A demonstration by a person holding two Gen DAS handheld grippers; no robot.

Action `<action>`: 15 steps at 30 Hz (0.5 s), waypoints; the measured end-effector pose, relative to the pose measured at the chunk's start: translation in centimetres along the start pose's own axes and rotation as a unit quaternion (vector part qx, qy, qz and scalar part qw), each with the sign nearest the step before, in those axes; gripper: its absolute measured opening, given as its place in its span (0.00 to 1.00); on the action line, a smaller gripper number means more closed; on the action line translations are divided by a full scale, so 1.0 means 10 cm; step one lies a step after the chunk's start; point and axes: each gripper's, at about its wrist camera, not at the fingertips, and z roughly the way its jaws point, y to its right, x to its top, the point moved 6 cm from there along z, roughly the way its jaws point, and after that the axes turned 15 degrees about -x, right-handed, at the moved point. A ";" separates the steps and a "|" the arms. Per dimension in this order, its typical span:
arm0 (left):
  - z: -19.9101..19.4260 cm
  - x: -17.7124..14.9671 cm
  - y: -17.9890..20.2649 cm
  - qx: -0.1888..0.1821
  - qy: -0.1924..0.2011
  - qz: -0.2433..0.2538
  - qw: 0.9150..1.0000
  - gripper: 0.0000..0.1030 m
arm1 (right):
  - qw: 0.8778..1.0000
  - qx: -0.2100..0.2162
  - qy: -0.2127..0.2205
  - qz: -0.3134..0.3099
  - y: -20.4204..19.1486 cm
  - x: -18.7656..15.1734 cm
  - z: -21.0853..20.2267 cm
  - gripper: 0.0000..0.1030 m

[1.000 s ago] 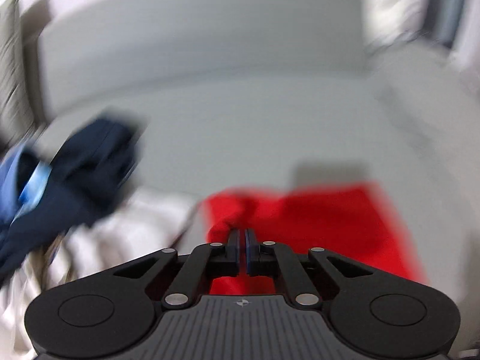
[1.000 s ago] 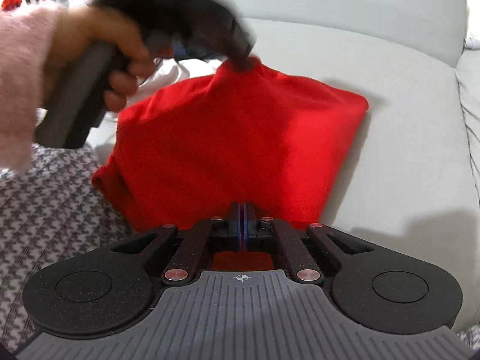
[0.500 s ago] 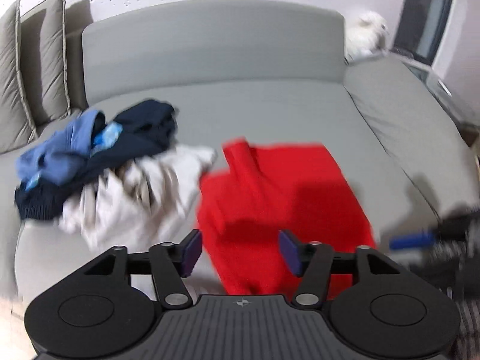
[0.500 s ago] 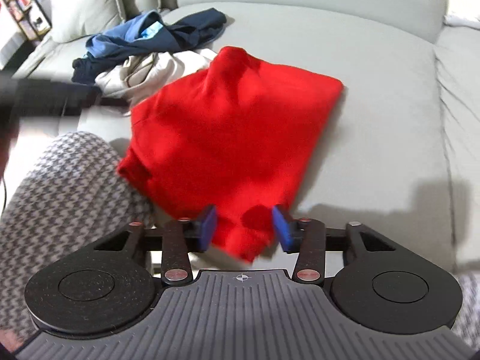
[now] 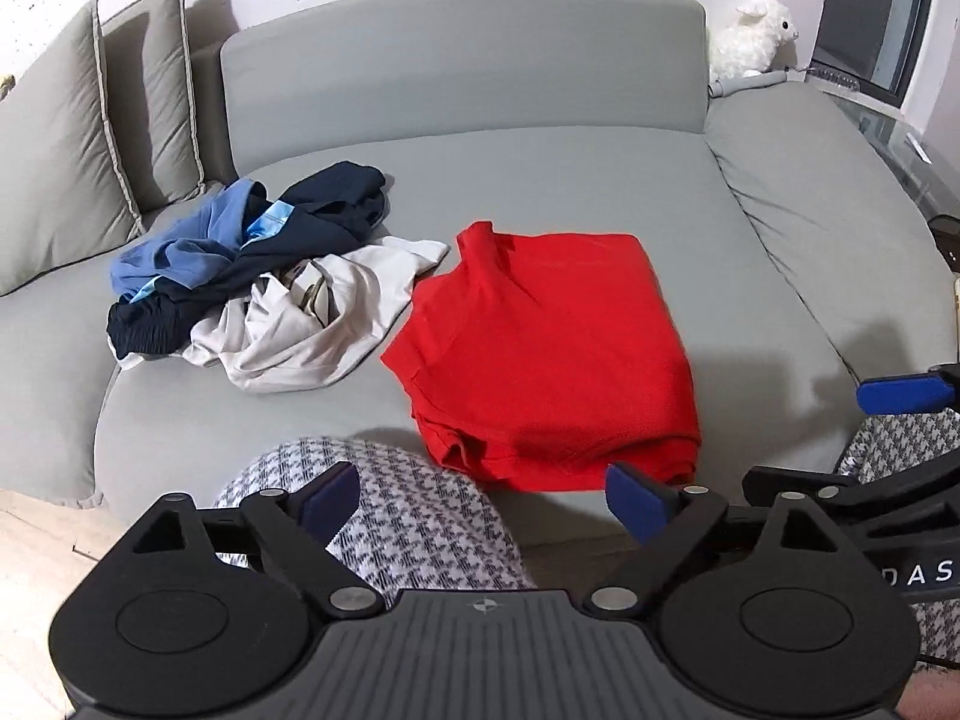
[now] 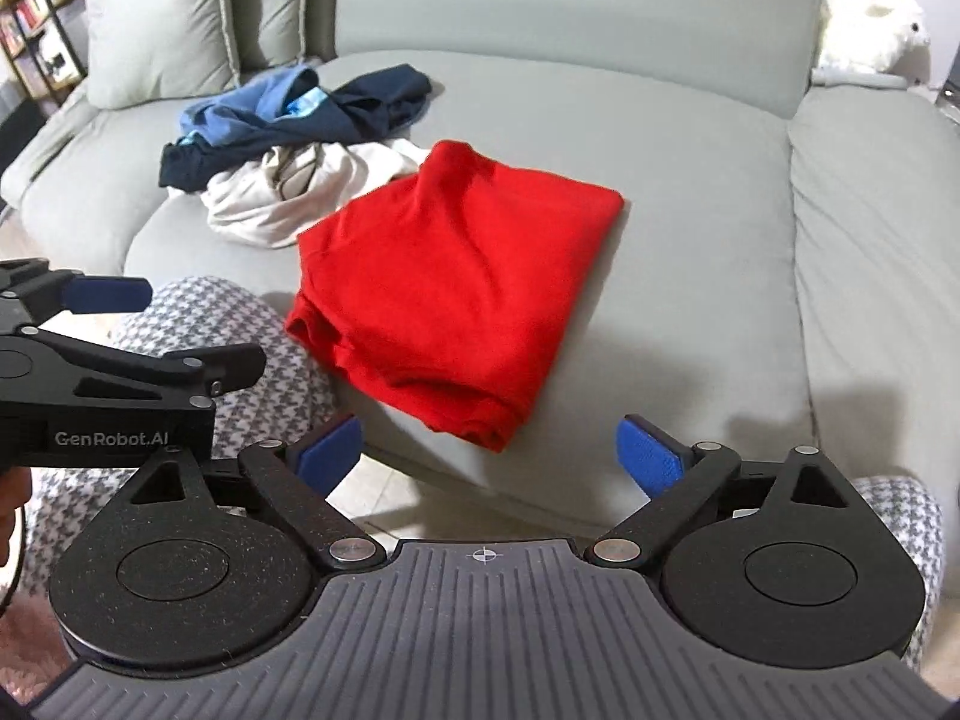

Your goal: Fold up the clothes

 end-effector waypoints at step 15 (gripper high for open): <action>0.04 -0.05 0.12 0.022 -0.028 0.016 0.999 0.91 | 1.000 -0.005 -0.014 -0.008 0.07 -0.11 -0.05 0.94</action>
